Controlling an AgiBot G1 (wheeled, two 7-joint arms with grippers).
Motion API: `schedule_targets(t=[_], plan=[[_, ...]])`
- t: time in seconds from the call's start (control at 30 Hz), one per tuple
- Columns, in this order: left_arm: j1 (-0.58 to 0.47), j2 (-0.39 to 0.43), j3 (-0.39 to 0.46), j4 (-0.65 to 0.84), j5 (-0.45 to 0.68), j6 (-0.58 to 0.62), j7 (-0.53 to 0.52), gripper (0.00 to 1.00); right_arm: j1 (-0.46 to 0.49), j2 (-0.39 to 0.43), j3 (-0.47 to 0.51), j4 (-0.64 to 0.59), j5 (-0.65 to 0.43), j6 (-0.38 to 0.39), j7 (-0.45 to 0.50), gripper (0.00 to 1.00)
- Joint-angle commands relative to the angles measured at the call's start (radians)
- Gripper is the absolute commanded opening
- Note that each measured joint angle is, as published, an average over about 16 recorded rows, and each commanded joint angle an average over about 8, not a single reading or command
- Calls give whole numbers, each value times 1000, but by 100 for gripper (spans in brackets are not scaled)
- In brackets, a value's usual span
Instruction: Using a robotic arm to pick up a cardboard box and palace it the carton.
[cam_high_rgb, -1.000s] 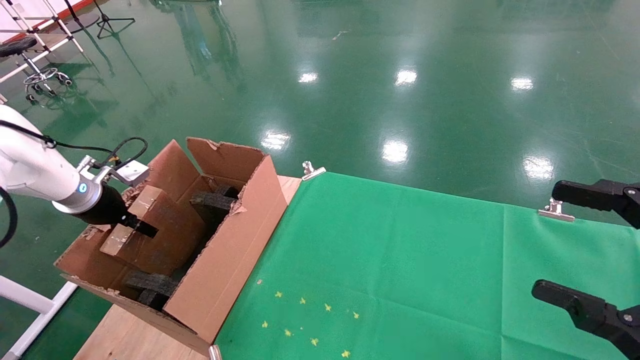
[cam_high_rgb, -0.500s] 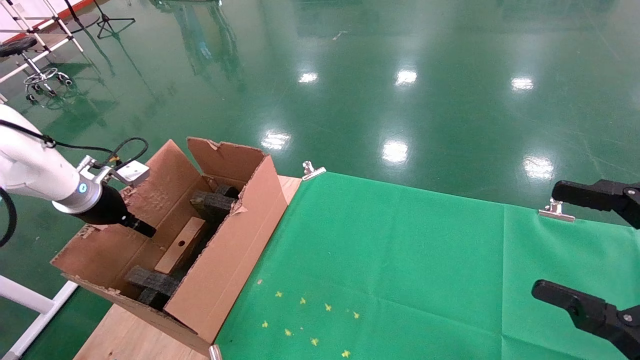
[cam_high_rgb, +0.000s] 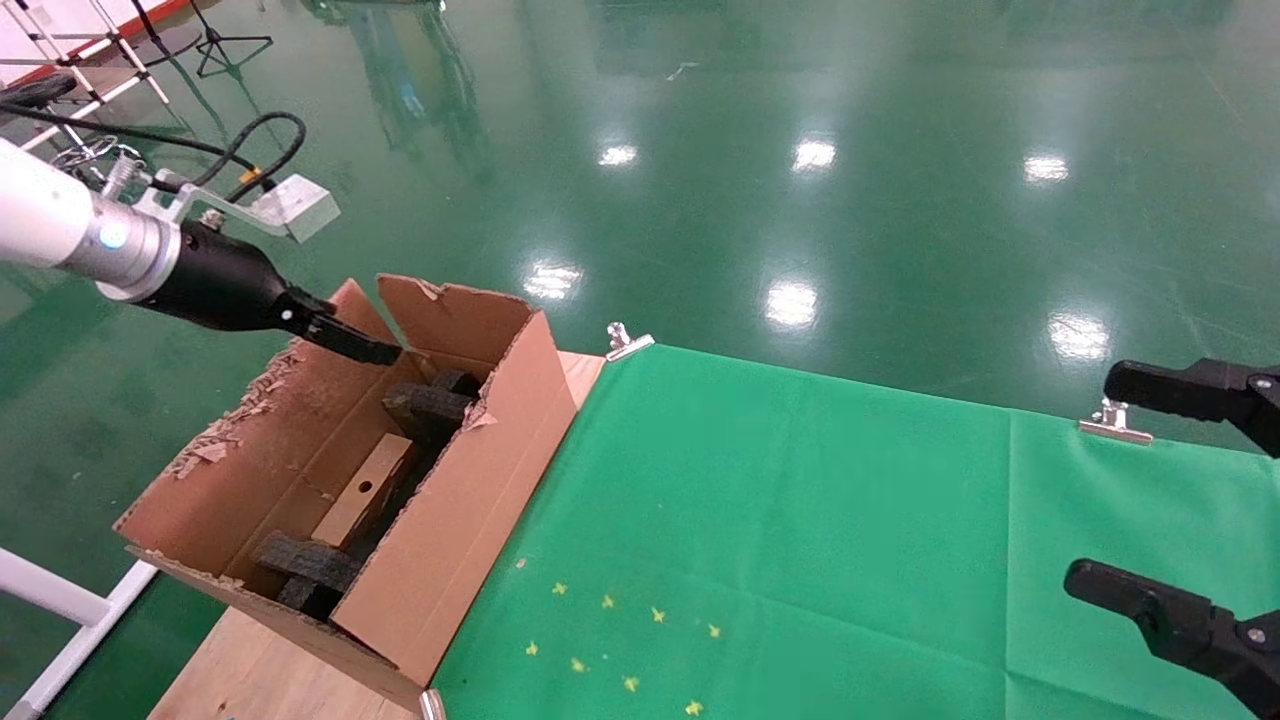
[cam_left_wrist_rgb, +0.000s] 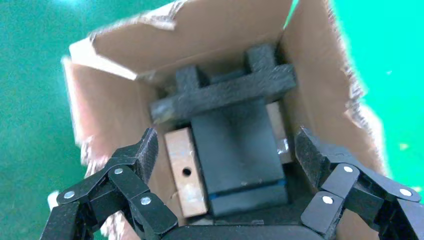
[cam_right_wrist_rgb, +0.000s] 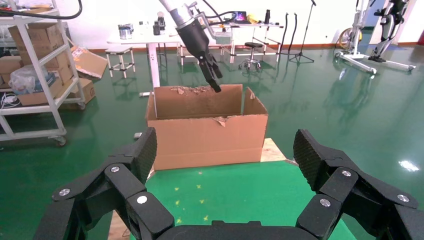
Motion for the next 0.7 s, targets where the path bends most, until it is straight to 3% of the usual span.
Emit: schedule_targets(t=[0.03, 0.23, 0.7], plan=[[-15, -8, -1, -23, -4, 28, 2, 100, 0, 0, 0, 0, 0, 0, 0, 100], [22, -17, -38, -75, -45, 48, 19, 100, 0, 0, 0, 0, 0, 0, 0, 100], [249, -59, -243, -322, -263, 98, 110, 100, 0, 0, 0, 0, 0, 0, 0, 100]])
